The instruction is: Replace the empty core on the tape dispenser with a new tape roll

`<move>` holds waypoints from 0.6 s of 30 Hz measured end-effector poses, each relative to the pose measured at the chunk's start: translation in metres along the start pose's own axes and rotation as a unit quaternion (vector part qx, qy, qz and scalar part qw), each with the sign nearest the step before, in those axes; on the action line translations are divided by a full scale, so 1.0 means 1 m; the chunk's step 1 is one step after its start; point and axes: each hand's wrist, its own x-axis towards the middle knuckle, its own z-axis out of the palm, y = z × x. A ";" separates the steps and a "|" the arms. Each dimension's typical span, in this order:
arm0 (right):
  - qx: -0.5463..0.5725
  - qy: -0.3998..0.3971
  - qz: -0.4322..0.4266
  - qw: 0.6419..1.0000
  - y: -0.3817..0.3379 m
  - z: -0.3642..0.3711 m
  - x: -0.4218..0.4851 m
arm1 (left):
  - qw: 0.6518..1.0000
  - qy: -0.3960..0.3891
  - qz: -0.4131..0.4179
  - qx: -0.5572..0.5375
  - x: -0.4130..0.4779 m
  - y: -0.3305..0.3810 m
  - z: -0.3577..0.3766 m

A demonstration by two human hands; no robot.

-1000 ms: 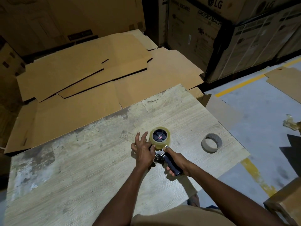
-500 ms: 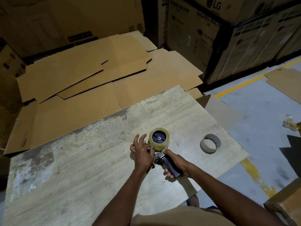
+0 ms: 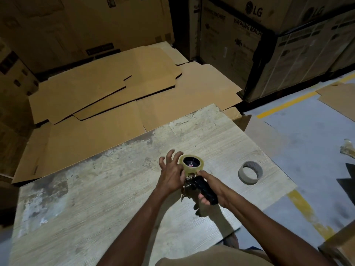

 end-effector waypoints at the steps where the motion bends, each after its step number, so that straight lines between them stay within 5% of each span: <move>1: 0.014 -0.011 0.010 1.000 -0.005 0.000 -0.003 | 0.999 -0.034 0.010 0.017 0.008 0.002 -0.013; 6: 0.061 -0.045 0.029 0.997 -0.023 -0.003 -0.012 | 0.988 -0.124 0.065 0.060 0.038 0.005 -0.055; 18: 0.123 -0.050 -0.011 0.991 -0.041 -0.015 -0.012 | 0.979 -0.128 0.160 0.006 0.058 0.016 -0.108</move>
